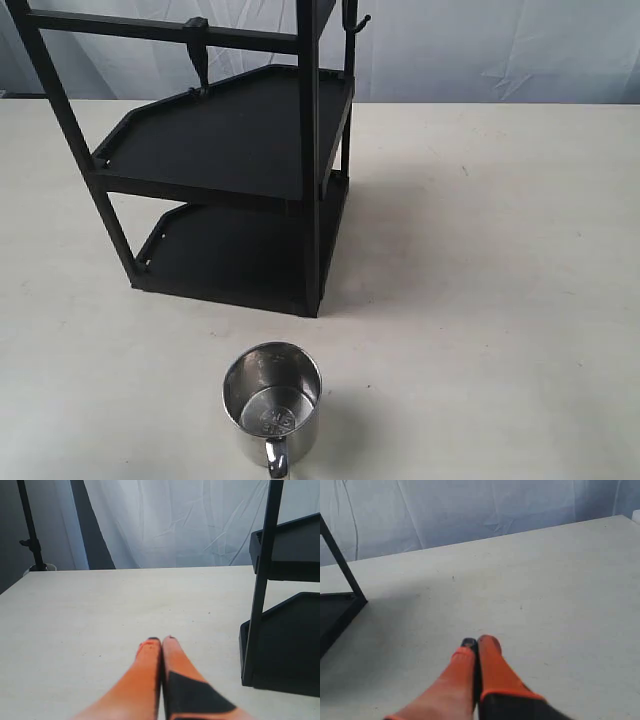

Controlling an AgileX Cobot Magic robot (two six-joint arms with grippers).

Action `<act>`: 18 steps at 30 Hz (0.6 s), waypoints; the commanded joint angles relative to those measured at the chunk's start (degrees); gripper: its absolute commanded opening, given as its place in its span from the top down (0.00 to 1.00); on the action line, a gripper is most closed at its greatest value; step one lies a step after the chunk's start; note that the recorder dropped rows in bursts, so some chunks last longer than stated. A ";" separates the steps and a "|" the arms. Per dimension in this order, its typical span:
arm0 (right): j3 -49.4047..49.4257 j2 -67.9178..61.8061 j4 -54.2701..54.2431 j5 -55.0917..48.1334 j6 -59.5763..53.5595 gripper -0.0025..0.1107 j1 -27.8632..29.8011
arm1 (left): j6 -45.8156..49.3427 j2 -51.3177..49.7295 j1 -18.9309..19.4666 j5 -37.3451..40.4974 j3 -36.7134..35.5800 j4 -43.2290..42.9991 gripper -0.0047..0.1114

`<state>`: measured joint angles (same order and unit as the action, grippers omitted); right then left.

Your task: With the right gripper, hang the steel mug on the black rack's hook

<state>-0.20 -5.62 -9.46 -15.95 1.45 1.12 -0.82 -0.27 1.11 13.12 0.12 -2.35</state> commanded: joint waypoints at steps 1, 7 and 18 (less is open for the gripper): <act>0.20 0.13 5.49 0.57 -0.78 0.98 -0.07 | -0.14 0.27 -0.07 0.11 -0.12 -0.03 0.95; 0.20 0.13 6.19 0.57 -0.78 0.98 -0.07 | -0.14 0.27 -0.07 0.11 -0.12 -0.03 0.95; 0.20 0.13 -16.81 39.28 23.18 0.98 -0.07 | -0.14 0.27 -0.07 0.11 -0.12 -0.03 0.95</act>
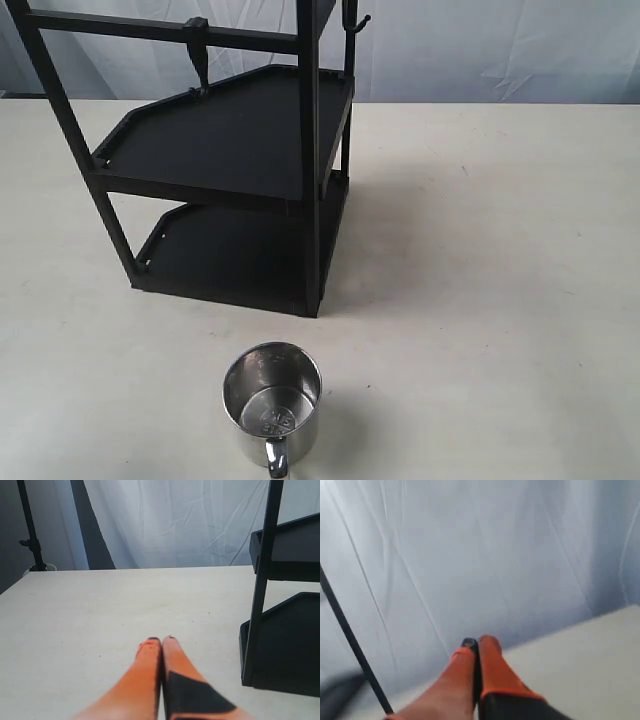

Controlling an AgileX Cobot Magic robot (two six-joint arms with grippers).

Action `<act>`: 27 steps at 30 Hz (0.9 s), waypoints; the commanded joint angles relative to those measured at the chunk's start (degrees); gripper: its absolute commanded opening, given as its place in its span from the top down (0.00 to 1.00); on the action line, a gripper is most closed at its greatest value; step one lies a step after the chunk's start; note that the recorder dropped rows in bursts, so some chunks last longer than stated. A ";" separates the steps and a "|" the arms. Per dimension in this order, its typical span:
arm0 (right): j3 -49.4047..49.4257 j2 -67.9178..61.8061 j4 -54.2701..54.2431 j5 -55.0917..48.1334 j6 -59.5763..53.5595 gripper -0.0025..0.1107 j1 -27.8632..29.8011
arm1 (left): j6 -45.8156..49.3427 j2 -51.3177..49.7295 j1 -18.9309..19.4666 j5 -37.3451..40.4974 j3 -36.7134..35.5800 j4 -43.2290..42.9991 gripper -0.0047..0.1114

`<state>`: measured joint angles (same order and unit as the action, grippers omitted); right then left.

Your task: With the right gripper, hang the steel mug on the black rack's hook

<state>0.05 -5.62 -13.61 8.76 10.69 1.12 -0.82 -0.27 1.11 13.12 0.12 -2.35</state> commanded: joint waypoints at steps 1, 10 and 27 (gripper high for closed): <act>-0.05 0.13 -14.18 14.88 16.65 0.98 -0.07 | -0.14 0.27 -0.07 0.11 -0.12 -0.03 0.95; -1.51 -0.93 -18.25 4.38 32.37 0.99 -0.07 | -0.14 0.27 -0.07 0.11 -0.12 -0.03 0.95; -49.67 -44.77 -7.50 -57.70 -12.63 0.99 -2.94 | -0.14 0.27 -0.07 0.11 -0.12 -0.03 0.95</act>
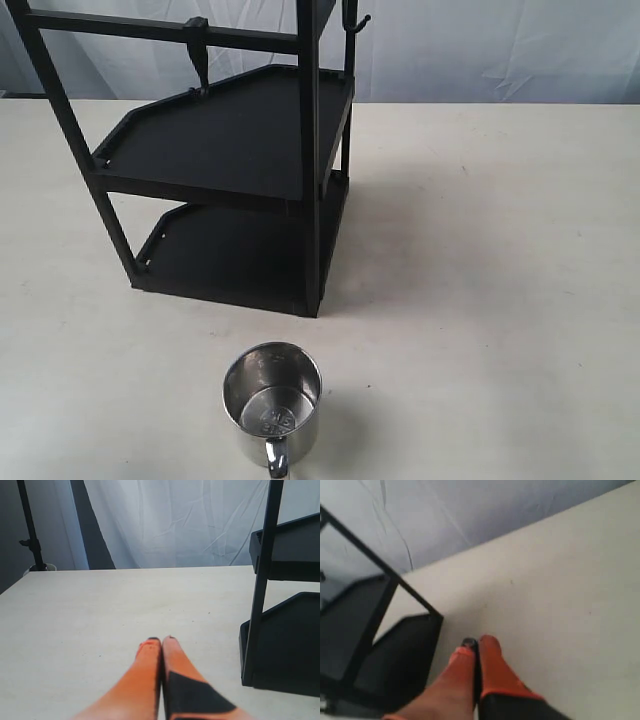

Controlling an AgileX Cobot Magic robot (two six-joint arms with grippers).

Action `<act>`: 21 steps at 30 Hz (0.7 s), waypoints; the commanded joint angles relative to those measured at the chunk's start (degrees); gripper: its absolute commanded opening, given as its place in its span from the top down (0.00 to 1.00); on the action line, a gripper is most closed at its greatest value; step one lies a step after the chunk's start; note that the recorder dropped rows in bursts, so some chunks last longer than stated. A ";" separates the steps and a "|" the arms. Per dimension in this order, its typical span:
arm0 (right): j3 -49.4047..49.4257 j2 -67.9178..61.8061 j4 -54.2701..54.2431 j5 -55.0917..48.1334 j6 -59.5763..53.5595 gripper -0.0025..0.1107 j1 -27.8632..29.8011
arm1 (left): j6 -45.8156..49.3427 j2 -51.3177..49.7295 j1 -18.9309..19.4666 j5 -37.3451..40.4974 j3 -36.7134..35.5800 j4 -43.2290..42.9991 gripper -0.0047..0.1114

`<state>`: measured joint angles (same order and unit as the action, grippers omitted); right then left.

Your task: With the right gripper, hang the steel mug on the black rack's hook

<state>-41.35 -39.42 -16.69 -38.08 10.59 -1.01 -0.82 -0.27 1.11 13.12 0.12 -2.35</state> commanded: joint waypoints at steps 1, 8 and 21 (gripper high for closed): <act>-9.41 -13.75 -6.23 -12.16 -14.88 0.99 -1.40 | -0.14 0.27 -0.07 0.11 -0.12 -0.03 0.95; -10.39 -26.78 -14.56 -15.21 -21.62 0.99 -10.95 | -0.14 0.27 -0.07 0.11 -0.12 -0.14 0.95; -10.39 -48.88 -15.27 -14.04 -25.94 0.83 -35.14 | -0.14 0.27 -0.07 0.11 -0.12 -0.14 0.95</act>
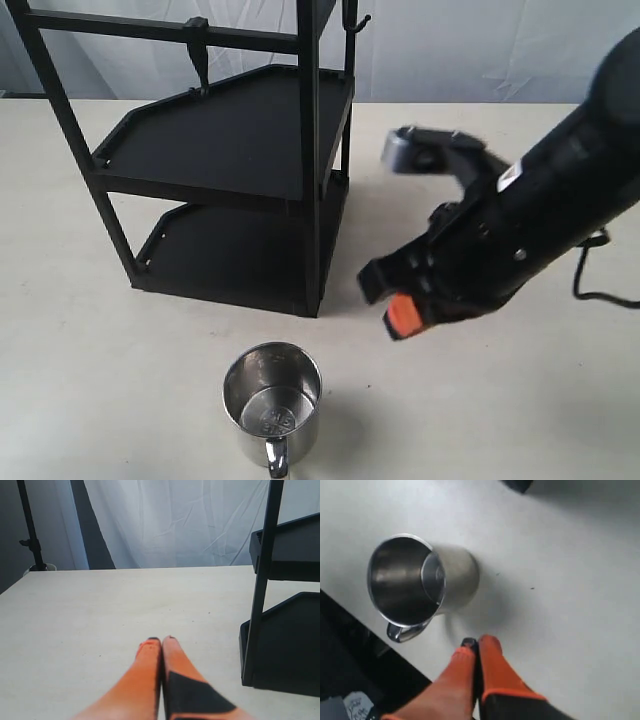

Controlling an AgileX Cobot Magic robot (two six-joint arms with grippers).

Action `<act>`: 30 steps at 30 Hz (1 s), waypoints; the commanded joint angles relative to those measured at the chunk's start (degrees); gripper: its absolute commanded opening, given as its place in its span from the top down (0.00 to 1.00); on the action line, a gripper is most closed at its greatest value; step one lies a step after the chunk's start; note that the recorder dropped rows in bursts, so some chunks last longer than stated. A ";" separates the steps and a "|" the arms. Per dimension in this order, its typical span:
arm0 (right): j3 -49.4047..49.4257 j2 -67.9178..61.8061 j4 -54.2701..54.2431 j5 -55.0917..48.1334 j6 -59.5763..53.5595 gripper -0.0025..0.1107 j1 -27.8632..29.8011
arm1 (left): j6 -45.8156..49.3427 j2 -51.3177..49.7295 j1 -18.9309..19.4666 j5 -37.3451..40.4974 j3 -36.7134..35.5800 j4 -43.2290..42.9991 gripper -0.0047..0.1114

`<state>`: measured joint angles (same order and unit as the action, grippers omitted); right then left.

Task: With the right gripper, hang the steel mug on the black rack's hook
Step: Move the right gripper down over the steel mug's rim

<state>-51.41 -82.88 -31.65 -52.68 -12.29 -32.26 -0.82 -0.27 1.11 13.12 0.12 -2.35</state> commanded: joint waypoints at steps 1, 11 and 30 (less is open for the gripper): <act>-0.33 -6.57 -0.43 0.56 -3.19 0.77 -4.16 | -0.14 0.27 -0.07 0.11 -0.12 -0.14 0.95; -0.33 -12.23 -3.93 1.51 -3.19 0.34 -4.44 | -0.14 0.27 -0.07 0.11 -0.12 -0.14 0.95; -0.33 -14.05 -12.92 9.74 -6.25 0.35 -4.44 | -0.14 0.27 -0.07 0.11 -0.12 -0.14 0.95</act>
<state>-51.41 -96.83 -42.93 -43.99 -17.15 -36.76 -0.82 -0.27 1.11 13.12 0.12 -2.35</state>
